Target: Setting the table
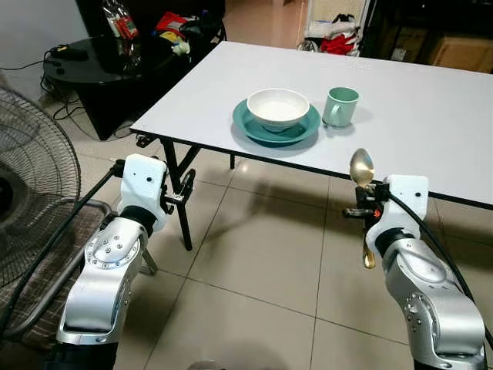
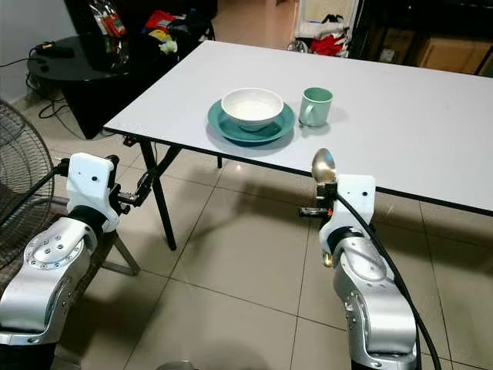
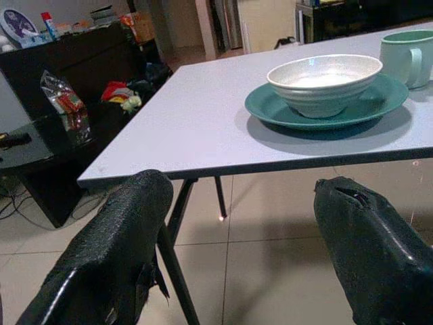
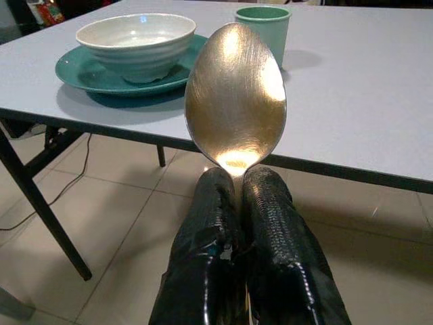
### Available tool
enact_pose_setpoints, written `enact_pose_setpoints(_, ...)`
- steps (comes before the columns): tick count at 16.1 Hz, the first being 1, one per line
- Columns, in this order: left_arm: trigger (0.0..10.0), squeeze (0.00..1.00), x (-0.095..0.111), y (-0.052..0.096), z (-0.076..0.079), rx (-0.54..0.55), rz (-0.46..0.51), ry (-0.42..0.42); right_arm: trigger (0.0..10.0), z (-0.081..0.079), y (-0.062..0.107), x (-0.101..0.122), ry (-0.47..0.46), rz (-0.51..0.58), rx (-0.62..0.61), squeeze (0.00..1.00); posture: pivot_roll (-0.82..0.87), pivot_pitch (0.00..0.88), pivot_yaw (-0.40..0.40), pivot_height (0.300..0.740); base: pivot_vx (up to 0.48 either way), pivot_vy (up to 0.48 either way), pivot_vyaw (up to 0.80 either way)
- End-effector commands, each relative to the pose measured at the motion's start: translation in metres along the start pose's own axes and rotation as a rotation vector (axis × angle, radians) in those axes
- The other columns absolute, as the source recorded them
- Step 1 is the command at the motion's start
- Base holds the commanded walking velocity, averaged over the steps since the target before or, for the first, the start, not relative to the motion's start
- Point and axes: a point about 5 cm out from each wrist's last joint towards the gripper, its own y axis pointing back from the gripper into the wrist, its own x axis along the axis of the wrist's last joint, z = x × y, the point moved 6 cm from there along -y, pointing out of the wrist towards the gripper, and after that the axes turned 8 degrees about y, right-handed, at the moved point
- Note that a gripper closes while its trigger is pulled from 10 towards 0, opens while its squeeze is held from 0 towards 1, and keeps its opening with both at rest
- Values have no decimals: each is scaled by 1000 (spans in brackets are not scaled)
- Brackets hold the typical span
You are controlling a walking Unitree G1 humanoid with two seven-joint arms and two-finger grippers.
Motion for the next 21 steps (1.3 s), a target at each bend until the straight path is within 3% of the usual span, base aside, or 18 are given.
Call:
enact_pose_setpoints(1,10000,0,5,-4,5,-27,14,-8,10000,3,1,2,6,0,-6,0,93,0,46,740,0,0,0)
enact_pose_setpoints(15,10000,0,2,-4,1,-16,15,10,10000,-1,-3,6,34,7,28,0,83,0,40,740,252,0,0)
enact_pose_setpoints(18,10000,0,2,-6,0,-9,18,15,10000,-1,-4,9,35,17,38,0,81,0,38,740,250,0,-704)
enact_pose_setpoints(21,10000,0,3,-6,-2,-2,21,17,10000,-3,-4,11,40,25,46,0,84,0,34,740,252,0,0)
